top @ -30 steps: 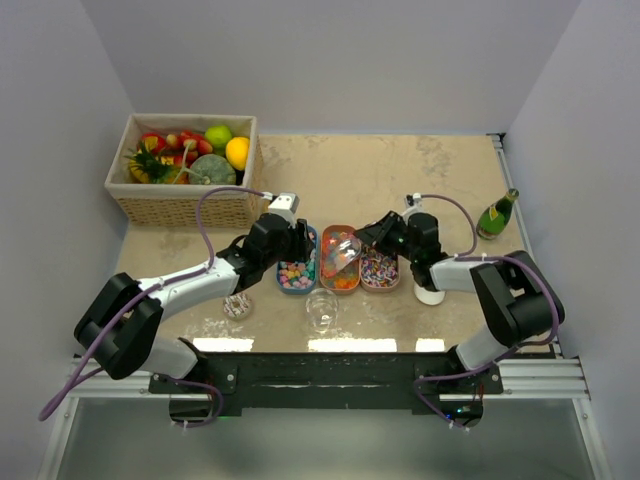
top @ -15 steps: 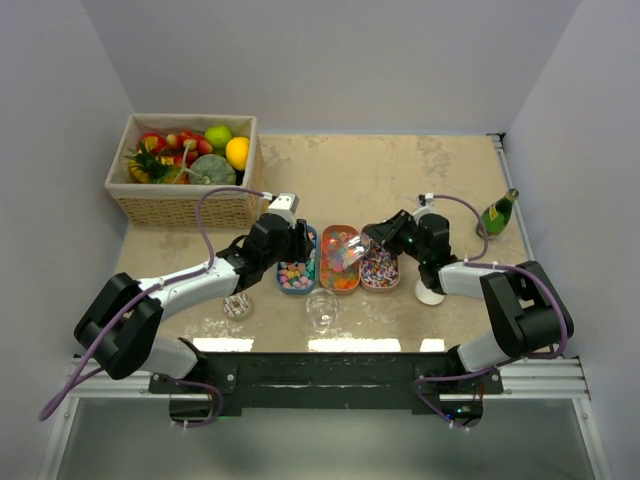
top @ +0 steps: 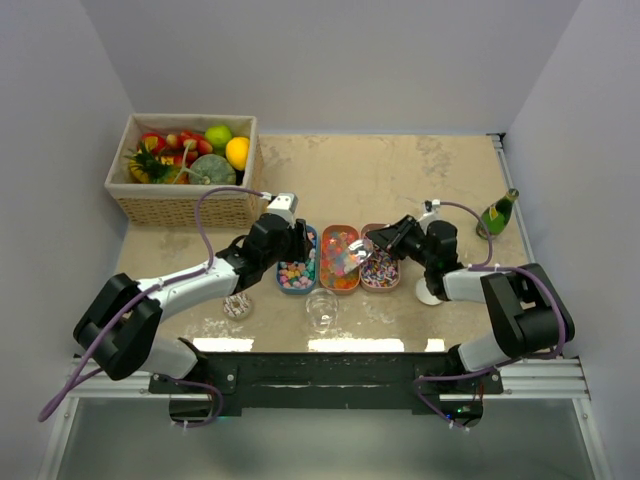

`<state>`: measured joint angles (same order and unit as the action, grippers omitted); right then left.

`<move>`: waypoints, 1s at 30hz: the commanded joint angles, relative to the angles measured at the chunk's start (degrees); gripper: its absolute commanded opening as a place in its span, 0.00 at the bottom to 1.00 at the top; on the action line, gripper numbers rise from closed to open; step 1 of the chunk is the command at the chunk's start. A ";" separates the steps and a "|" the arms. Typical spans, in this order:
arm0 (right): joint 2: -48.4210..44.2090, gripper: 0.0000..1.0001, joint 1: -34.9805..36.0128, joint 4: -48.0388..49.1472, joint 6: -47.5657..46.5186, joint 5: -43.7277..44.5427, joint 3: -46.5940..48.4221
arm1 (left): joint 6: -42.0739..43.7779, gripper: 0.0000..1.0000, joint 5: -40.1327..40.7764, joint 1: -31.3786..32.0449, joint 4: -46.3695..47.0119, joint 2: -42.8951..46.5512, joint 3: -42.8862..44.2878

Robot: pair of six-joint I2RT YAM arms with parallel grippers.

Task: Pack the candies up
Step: Scoop the fake candies from the storage box.

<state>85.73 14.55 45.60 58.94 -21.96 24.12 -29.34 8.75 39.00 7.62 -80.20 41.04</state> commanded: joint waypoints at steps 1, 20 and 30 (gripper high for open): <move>-1.80 0.00 -0.40 8.26 5.30 -4.58 -0.65 | 0.60 0.56 1.70 -0.24 0.29 1.98 2.29; -9.08 0.00 -0.22 2.06 3.82 -13.99 -1.45 | 1.66 0.56 4.43 -0.24 -1.38 4.97 1.85; -12.79 0.00 3.82 -7.81 -1.28 -11.10 -1.53 | 1.75 0.57 4.78 -0.24 -1.55 4.79 1.85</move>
<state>73.34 16.45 40.23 59.68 -33.93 22.63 -28.84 12.19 39.00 4.97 -76.84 41.04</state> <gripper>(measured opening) 0.168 0.564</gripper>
